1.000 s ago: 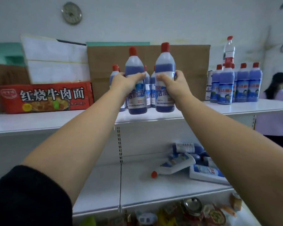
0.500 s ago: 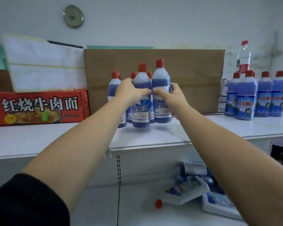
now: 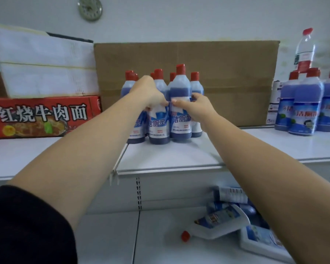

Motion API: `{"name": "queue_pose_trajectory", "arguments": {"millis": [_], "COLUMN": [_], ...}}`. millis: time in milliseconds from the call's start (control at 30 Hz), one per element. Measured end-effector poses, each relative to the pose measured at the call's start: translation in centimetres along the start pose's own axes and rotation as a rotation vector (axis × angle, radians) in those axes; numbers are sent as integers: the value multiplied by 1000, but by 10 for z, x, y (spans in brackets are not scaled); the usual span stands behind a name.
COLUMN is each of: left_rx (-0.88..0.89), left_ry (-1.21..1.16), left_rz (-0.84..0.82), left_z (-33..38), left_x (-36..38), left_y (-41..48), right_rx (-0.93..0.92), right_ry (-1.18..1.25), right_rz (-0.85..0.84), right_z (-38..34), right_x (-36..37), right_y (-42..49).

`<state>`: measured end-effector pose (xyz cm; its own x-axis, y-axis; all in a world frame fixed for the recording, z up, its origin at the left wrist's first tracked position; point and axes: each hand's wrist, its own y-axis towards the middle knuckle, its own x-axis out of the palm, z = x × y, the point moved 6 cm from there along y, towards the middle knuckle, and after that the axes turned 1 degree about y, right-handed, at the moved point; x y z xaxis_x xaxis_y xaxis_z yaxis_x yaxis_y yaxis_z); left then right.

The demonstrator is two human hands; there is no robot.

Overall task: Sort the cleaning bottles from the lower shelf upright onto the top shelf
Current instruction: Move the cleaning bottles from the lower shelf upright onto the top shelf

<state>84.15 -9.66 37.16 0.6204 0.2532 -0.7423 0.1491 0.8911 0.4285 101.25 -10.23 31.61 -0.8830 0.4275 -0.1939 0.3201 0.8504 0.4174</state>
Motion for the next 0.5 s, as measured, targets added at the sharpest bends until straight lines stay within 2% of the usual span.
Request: {"name": "queue_pose_trajectory", "arguments": {"millis": [233,367,500], "left_rx": [21,28,39], "left_ry": [225,263,248], "left_rz": [35,71,70], "left_z": [6,4,-2], "left_x": [-7,-10,-7], "left_y": [-5,-4,-4], "right_rx": [-62,-101,-97], "right_ry": [-70,-160,-143], "right_rz": [7,-6,-43], "right_z": [3,8,16], "right_x": [-2,2,6], "right_y": [-9,-7,-6]}}
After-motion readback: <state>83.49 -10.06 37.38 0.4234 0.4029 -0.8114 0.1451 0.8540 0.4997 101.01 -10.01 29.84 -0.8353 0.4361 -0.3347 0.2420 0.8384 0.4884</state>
